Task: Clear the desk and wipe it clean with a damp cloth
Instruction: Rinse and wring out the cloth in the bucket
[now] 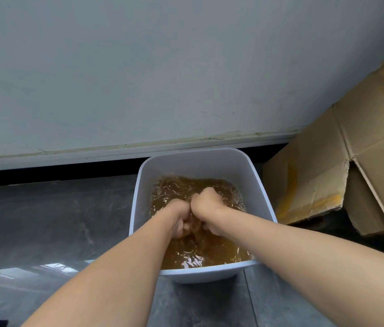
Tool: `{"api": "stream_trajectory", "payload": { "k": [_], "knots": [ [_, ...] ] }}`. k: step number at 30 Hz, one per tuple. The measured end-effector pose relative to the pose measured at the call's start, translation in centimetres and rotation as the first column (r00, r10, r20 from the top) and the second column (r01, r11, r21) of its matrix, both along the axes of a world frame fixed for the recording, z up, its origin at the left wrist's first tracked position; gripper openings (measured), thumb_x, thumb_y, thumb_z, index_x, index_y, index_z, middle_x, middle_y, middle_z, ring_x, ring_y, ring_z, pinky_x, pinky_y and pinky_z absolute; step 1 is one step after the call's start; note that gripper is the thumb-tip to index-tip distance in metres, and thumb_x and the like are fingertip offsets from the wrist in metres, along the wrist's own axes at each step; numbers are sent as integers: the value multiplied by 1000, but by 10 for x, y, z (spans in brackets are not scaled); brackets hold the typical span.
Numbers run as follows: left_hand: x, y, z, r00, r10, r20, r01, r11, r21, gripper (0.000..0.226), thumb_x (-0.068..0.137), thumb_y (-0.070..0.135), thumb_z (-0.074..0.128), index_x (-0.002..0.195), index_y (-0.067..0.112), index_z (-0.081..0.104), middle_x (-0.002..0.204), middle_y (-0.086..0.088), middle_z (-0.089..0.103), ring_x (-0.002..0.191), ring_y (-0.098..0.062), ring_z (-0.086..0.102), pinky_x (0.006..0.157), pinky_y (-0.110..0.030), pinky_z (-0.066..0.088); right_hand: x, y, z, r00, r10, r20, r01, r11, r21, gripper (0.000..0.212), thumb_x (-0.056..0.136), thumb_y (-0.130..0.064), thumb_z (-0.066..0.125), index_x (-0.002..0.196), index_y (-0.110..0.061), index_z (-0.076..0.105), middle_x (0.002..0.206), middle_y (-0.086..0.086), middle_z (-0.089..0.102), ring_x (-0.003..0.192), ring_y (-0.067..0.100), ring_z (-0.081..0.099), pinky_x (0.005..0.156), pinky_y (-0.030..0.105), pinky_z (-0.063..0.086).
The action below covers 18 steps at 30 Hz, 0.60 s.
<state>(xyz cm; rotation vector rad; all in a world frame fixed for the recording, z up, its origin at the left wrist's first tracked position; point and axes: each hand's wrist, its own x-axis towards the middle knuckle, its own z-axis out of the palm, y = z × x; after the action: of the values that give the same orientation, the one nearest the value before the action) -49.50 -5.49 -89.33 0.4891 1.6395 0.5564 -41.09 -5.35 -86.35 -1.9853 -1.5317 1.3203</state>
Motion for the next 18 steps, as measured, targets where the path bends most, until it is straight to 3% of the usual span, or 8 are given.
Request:
{"api": "stream_trajectory", "payload": {
  "k": [2,4,7,9,13,16,18],
  "knots": [
    [-2,-2,6,992,118,42,-119,993,16,37,102,16,39,68,5,47,35,-6,43,24,-14,39,29,-12,28,-7,-6,8,1000,-11,-20,12,999,36,30,102,-22,43,116,-3,61,115,16,62,93,34,64,67,35,54],
    [-2,-4,10,981,167,97,-169,985,15,37,101,22,45,67,8,47,36,-4,42,28,-14,39,29,-13,29,-8,-9,12,999,10,33,-13,994,112,31,103,-23,42,115,-3,62,116,19,63,102,39,65,83,41,56],
    [5,-4,19,992,39,119,-43,999,29,41,103,14,36,63,10,43,37,-2,36,24,-9,32,27,-11,18,2,-1,10,994,-4,107,-21,973,228,23,104,-18,39,107,-7,59,121,21,63,110,39,60,83,34,43],
    [11,-2,23,983,20,182,-25,999,23,37,105,11,34,68,12,42,43,-2,34,26,-7,29,29,-11,12,14,11,6,987,-23,161,-18,968,251,16,104,-14,39,105,-8,54,122,22,63,111,39,60,83,36,43],
    [4,4,25,982,17,186,-25,999,39,32,101,35,55,80,11,52,60,-6,54,33,-9,39,29,-9,15,30,24,9,970,89,225,-111,990,88,29,97,-10,56,125,-2,54,123,19,62,113,38,61,90,41,51],
    [-6,6,33,985,-85,151,73,994,83,7,96,17,62,101,12,64,83,-8,64,49,-10,46,30,-14,19,37,26,17,992,123,20,-121,989,-88,21,95,-1,50,112,2,62,92,19,68,81,31,67,81,43,59],
    [-12,8,35,978,-171,121,157,981,116,22,95,3,58,108,17,69,103,-11,70,69,-15,56,43,-17,30,39,26,24,990,98,-101,-115,978,-172,24,90,5,48,110,2,61,83,19,67,72,29,68,85,48,60]
  ]
}}
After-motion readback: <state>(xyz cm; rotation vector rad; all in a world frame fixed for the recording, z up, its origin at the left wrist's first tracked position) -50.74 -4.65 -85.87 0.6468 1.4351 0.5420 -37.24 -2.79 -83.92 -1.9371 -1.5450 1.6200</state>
